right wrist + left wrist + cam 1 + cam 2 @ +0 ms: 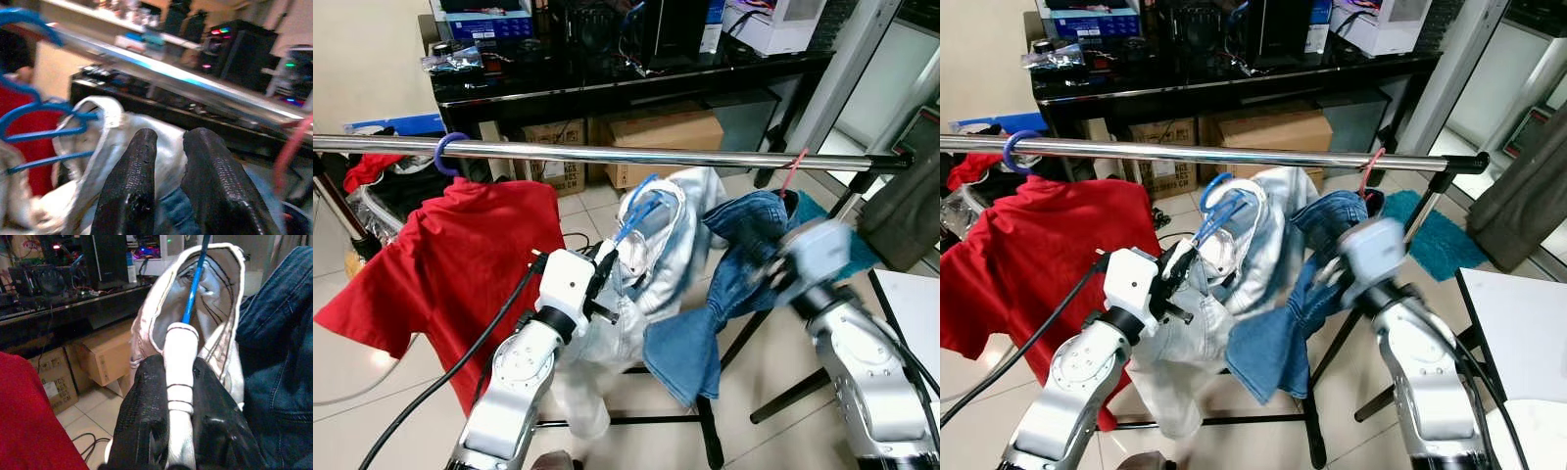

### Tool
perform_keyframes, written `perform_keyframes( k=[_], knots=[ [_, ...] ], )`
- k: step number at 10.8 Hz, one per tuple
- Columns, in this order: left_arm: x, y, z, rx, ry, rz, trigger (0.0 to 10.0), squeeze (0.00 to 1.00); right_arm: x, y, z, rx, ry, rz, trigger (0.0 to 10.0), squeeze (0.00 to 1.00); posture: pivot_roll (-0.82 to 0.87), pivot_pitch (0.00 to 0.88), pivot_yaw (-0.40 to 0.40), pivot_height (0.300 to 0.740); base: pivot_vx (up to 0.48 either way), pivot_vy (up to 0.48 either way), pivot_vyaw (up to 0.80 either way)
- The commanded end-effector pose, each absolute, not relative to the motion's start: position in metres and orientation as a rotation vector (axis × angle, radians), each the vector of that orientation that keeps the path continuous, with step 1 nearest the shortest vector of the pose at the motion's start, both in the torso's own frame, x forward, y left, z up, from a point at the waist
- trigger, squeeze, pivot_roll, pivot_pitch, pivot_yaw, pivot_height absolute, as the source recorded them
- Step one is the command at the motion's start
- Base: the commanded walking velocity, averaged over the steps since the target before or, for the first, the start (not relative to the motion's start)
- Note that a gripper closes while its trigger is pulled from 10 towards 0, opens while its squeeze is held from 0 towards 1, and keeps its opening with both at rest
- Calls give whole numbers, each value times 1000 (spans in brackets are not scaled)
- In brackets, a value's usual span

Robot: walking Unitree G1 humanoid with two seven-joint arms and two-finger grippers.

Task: Hang hanger

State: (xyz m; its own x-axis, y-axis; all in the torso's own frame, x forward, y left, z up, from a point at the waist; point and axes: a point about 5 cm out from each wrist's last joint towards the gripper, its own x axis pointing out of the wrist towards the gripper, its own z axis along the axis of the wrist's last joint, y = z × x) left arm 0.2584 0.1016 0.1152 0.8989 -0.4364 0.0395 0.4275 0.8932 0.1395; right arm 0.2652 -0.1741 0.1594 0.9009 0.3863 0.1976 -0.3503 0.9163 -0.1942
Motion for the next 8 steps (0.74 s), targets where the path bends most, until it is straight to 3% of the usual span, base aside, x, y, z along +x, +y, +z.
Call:
perform_keyframes(
  k=[1,4,8],
  knots=[
    [263,96,134,123,-180,-460,0,0,267,-179,161,-148,-245,347,10000,0,78,7,-31,723,0,0,0],
    [265,94,136,122,-197,-465,0,0,268,-178,162,-136,-267,328,10000,0,74,4,-26,723,0,0,0],
    [266,92,133,122,-196,-481,0,0,267,-179,162,-132,-268,311,10000,0,70,7,-25,723,0,0,-433]
  ],
)
